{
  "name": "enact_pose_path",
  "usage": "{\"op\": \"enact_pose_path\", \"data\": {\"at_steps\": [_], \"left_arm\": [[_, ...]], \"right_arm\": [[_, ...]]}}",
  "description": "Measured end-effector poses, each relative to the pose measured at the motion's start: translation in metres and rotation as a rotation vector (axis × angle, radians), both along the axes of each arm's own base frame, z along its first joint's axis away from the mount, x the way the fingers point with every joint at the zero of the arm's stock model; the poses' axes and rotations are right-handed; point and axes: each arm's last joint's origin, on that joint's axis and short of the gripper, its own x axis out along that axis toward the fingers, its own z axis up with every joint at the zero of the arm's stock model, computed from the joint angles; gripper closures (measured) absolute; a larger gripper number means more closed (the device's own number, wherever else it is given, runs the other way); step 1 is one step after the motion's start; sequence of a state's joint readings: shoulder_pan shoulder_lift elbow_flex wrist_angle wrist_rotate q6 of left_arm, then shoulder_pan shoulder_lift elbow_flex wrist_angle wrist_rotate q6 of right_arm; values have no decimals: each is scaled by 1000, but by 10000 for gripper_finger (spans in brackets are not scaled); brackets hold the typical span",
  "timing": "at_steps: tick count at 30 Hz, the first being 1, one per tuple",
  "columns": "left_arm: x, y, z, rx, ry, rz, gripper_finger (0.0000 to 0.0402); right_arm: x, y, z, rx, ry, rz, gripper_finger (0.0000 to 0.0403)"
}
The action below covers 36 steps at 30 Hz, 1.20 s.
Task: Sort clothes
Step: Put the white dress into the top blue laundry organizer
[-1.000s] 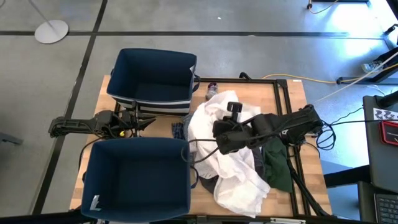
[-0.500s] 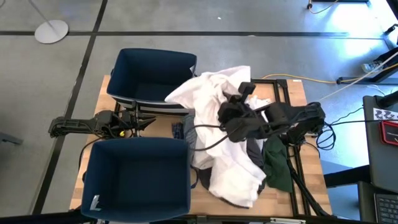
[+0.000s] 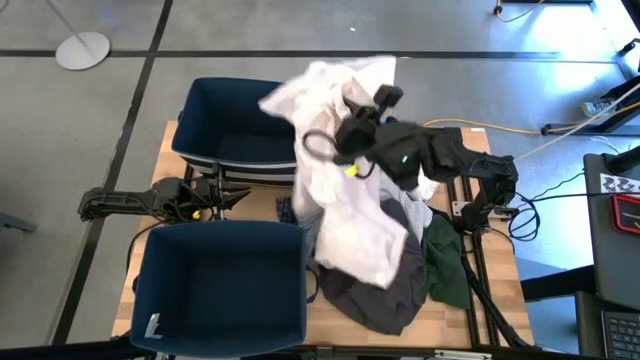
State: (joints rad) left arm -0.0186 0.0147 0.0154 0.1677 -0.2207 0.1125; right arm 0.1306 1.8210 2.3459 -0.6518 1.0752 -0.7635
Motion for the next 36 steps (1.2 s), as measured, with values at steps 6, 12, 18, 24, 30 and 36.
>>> {"op": "enact_pose_path", "data": {"at_steps": [6,12,18,24,30,36], "left_arm": [[0,0,0,4,1,1,361],[0,0,0,1,1,0,361],[0,0,0,1,1,0,361],[0,0,0,1,0,0,361],[0,0,0,18,4,3,361],[0,0,0,18,2,3,361]], "right_arm": [[3,-18,30,-109,-192,97,385],[2,-36,45,-175,-338,218,384],[-2,-55,55,-229,-471,304,384],[2,-71,58,-287,-579,364,384],[16,-84,49,-277,-592,448,384],[48,-105,20,-204,-561,432,384]]}}
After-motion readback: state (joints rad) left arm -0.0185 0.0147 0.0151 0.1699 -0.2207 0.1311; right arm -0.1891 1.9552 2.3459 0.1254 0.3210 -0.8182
